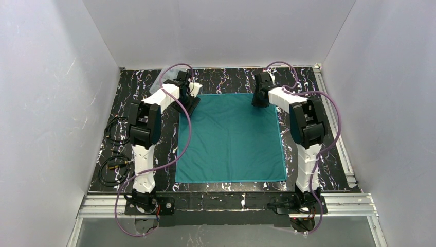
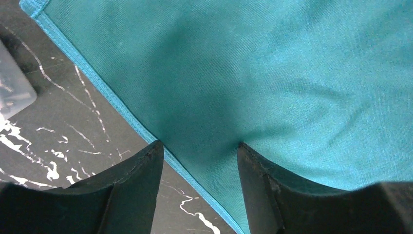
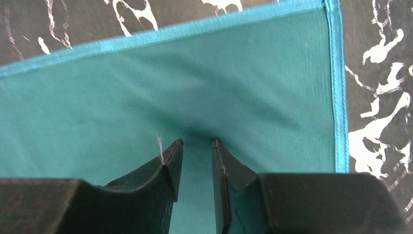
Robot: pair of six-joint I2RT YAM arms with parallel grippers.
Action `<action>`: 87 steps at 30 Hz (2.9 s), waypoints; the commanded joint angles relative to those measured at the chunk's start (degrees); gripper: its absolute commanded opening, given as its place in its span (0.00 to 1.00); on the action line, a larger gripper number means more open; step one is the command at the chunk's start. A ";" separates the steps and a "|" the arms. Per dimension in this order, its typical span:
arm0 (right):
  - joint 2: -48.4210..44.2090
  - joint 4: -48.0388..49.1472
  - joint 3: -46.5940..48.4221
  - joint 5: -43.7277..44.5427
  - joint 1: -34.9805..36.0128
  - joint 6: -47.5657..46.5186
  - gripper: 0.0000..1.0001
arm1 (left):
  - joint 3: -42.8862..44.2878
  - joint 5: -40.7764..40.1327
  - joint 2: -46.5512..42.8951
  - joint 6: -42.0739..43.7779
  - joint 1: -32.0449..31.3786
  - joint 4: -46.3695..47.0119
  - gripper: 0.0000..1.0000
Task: Fold the napkin into a case and place the utensils inside
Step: Pick up the flattened napkin from the center of the board.
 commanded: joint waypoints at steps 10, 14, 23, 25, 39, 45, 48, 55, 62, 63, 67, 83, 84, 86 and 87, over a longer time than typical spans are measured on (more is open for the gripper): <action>-0.25 3.85 5.00 -1.45 -0.58 0.63 0.51 | -7.83 1.68 -8.30 -1.71 -0.02 0.60 0.62; -12.06 5.44 -3.31 -0.87 -0.02 2.23 0.74 | -11.94 8.53 -18.04 2.60 -0.07 -4.65 0.71; -42.32 -10.93 -27.26 2.48 1.48 6.74 0.87 | -30.57 21.96 -41.72 18.77 -1.09 -11.25 0.77; -47.88 -16.23 -31.69 2.36 1.49 8.06 0.86 | -36.95 22.68 -45.08 23.98 -2.06 -13.31 0.77; -64.26 -31.98 -45.67 -5.86 1.38 13.56 0.78 | -58.11 18.06 -58.26 32.60 -12.60 -10.94 0.69; -69.41 -34.40 -50.61 -6.33 1.35 15.46 0.74 | -63.12 14.66 -61.51 32.75 -17.38 -7.04 0.65; -70.12 -32.89 -53.64 -7.46 1.37 16.50 0.74 | -65.31 12.49 -61.89 33.01 -19.06 -4.88 0.63; -68.54 -32.93 -53.45 -6.56 1.39 15.87 0.73 | -66.95 8.72 -61.01 35.61 -19.49 -2.03 0.60; -69.24 -33.58 -55.55 -6.37 1.36 18.15 0.71 | -65.80 6.76 -57.52 35.59 -19.50 -0.98 0.57; -69.17 -33.48 -55.90 -6.45 1.32 18.38 0.70 | -65.79 6.81 -57.48 35.65 -19.50 -0.96 0.57; -69.09 -32.19 -57.93 -6.85 1.38 19.52 0.66 | -65.13 7.35 -58.11 35.57 -19.50 -1.29 0.54; -67.22 -29.74 -59.57 -4.60 1.49 21.98 0.53 | -62.34 10.20 -59.65 32.49 -19.59 -4.41 0.24; -67.23 -31.11 -58.84 -4.54 1.45 21.50 0.56 | -62.01 10.37 -59.58 32.29 -19.59 -4.73 0.20; -68.12 -33.45 -56.37 -4.86 1.49 20.62 0.67 | -61.49 10.61 -59.54 32.03 -19.59 -5.23 0.14; -68.88 -34.81 -55.10 -4.15 1.57 20.48 0.73 | -61.35 10.75 -59.55 31.95 -19.59 -5.31 0.11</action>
